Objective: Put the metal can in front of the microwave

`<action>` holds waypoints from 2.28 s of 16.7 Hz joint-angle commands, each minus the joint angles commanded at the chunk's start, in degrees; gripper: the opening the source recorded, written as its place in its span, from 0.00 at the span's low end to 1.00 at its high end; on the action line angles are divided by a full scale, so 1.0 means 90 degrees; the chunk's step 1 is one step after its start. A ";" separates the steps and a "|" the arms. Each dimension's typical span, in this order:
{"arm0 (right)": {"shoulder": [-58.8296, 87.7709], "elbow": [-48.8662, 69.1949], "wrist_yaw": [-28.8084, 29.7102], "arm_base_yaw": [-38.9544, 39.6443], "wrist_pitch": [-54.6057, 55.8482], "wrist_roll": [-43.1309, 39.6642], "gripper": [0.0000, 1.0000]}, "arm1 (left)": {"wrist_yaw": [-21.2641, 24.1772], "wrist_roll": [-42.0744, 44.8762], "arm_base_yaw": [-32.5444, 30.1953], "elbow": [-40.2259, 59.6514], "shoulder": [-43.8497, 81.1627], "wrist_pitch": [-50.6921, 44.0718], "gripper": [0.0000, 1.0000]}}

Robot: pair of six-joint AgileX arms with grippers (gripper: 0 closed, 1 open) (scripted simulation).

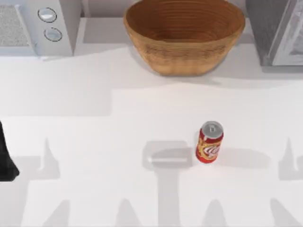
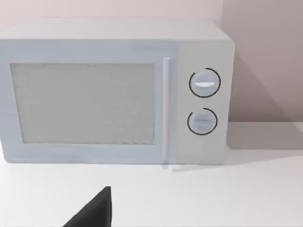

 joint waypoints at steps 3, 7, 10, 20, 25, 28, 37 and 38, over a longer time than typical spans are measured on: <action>0.0000 0.0000 0.0000 0.0000 0.0000 0.0000 1.00 | 0.0005 0.0002 -0.0012 0.0044 0.0050 -0.0037 1.00; 0.0000 0.0000 0.0000 0.0000 0.0000 0.0000 1.00 | 0.0061 0.0019 -0.0196 0.0748 0.0847 -0.0619 1.00; 0.0000 0.0000 0.0000 0.0000 0.0000 0.0000 1.00 | 0.0110 0.0026 -0.0466 0.1778 0.2022 -0.1451 1.00; 0.0000 0.0000 0.0000 0.0000 0.0000 0.0000 1.00 | 0.0217 -0.0119 -0.2123 0.7313 0.8115 -0.5550 1.00; 0.0000 0.0000 0.0000 0.0000 0.0000 0.0000 1.00 | 0.0201 -0.0267 -0.3262 1.0818 1.1458 -0.7670 1.00; 0.0000 0.0000 0.0000 0.0000 0.0000 0.0000 1.00 | 0.0174 -0.0353 -0.3950 1.2886 1.3246 -0.8781 1.00; 0.0000 0.0000 0.0000 0.0000 0.0000 0.0000 1.00 | 0.0070 -0.0515 -0.5518 1.7549 1.6683 -1.0850 1.00; 0.0000 0.0000 0.0000 0.0000 0.0000 0.0000 1.00 | 0.0060 -0.0523 -0.5616 1.7821 1.6857 -1.0956 1.00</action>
